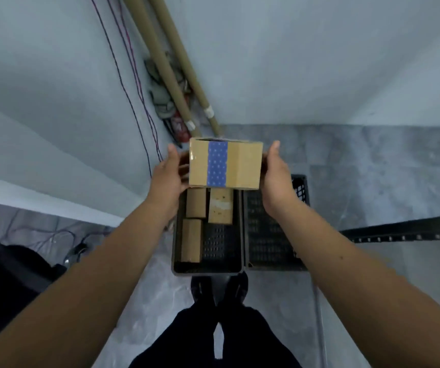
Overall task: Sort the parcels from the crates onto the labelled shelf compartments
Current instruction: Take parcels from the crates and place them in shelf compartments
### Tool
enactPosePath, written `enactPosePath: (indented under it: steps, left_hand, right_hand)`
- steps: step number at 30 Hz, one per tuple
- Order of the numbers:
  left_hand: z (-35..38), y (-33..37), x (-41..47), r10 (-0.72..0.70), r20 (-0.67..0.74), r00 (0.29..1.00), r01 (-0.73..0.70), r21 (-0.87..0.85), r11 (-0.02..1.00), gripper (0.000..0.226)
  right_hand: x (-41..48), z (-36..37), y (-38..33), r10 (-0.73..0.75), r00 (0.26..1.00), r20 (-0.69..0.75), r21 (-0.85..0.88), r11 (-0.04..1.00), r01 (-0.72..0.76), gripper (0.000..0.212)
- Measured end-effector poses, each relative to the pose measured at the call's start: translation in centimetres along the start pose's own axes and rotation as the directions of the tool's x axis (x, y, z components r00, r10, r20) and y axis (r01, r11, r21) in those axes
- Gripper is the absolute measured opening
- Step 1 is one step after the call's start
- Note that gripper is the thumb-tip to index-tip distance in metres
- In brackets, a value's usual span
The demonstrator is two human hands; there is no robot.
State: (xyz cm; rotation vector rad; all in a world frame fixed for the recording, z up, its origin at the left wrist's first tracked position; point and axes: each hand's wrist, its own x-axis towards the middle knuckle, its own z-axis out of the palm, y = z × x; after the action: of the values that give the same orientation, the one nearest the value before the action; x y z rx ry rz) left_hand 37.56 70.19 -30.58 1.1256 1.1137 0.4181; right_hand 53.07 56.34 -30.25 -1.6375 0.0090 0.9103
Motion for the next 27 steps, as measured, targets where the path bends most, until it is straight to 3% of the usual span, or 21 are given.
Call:
enactPosePath:
  steps: [5,11,18,22,24,27]
  left_hand:
    - [1.3,10.6,-4.1,0.287,0.037,0.957,-0.287,0.000,0.958,0.058]
    - [3.8,19.0,-7.6,0.461,0.001,0.887,-0.461,-0.046,0.886,0.041]
    - [5.8,24.4,-9.4,0.552,0.090,0.829,-0.540,-0.130,0.832,0.029]
    - [6.4,26.6,-9.2,0.600,0.186,0.778,-0.569,-0.196,0.798,0.023]
    - [6.6,28.0,-9.1,0.619,0.262,0.740,-0.589,-0.192,0.785,0.023]
    - [6.7,30.4,-9.3,0.617,0.373,0.693,-0.576,-0.229,0.785,0.042]
  right_hand:
    - [-3.6,-0.8,-10.8,-0.196,0.981,0.010,0.044,0.980,0.195,0.076]
    - [-6.5,-2.7,-19.4,-0.436,0.900,0.011,0.187,0.885,0.427,0.053]
    - [-9.0,-4.7,-24.5,-0.599,0.801,-0.007,0.220,0.780,0.585,0.022]
    - [-10.7,-5.4,-26.3,-0.625,0.777,-0.075,0.243,0.745,0.622,0.061]
    - [-11.6,-5.7,-27.3,-0.674,0.735,-0.069,0.198,0.713,0.672,0.050]
    - [-13.2,-5.7,-28.9,-0.745,0.666,-0.048,0.128,0.656,0.743,0.030]
